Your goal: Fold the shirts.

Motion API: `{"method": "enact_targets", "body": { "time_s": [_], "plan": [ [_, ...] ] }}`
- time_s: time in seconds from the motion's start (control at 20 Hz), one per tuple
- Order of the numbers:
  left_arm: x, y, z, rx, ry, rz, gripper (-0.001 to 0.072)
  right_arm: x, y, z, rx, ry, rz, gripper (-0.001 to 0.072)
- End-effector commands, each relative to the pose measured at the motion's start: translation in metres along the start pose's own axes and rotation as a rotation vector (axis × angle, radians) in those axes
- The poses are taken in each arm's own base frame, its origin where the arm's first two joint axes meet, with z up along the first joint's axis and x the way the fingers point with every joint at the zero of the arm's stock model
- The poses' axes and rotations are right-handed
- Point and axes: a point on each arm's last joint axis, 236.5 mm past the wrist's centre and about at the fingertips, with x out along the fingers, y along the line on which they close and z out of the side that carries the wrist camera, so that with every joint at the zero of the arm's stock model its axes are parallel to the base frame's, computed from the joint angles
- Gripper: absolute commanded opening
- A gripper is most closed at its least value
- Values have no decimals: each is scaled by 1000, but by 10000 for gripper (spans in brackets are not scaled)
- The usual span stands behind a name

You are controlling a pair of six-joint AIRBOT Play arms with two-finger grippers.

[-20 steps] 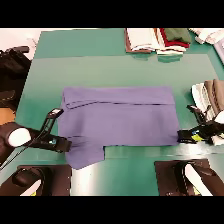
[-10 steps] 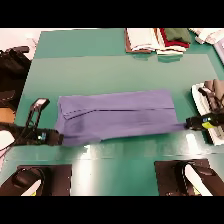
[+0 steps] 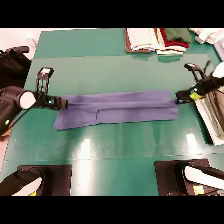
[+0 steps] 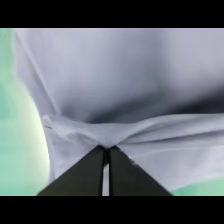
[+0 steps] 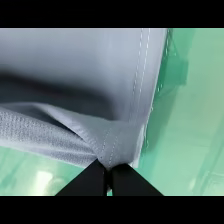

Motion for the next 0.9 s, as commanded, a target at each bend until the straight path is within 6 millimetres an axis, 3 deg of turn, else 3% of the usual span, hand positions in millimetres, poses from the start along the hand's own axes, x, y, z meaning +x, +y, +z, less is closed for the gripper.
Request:
{"method": "enact_targets", "body": {
  "time_s": [0.0, 0.15, 0.2, 0.25, 0.3, 0.35, 0.45, 0.5, 0.55, 0.6, 0.65, 0.85],
  "plan": [
    [37, 7, 35, 12, -47, -12, 28, 17, 1, 43, -13, -4, 2, 17],
    [50, 5, 40, -2, -47, -20, 31, 26, 15, 68, 9, -13, 91, 21],
    [49, 4, 43, -2, -54, -21, 256, 27, 19, 77, 24, -32, 129, 104],
    [47, 4, 46, -6, -57, -21, 556, 25, 24, 85, 31, -51, 173, 289],
    [42, 4, 49, -4, -54, -21, 611, 21, 25, 94, 45, -76, 213, 404],
    [36, 5, 53, 3, -51, -15, 610, 15, 25, 100, 50, -92, 245, 474],
    [21, 4, 61, 5, -42, -15, 609, 6, 16, 99, 60, -107, 297, 489],
    [15, 3, 65, 5, -40, -15, 536, 4, 7, 94, 70, -95, 307, 489],
    [12, 0, 67, -2, -40, -25, 306, 5, -4, 85, 88, -73, 314, 490],
    [11, -2, 68, -9, -42, -35, 144, 8, -16, 74, 123, -48, 322, 502],
    [11, -6, 68, -21, -39, -52, 34, 15, -28, 63, 169, -22, 331, 564],
    [9, -43, 73, -108, -52, -196, 28, 58, -57, 14, 331, 70, 381, 584]
  ]
}}
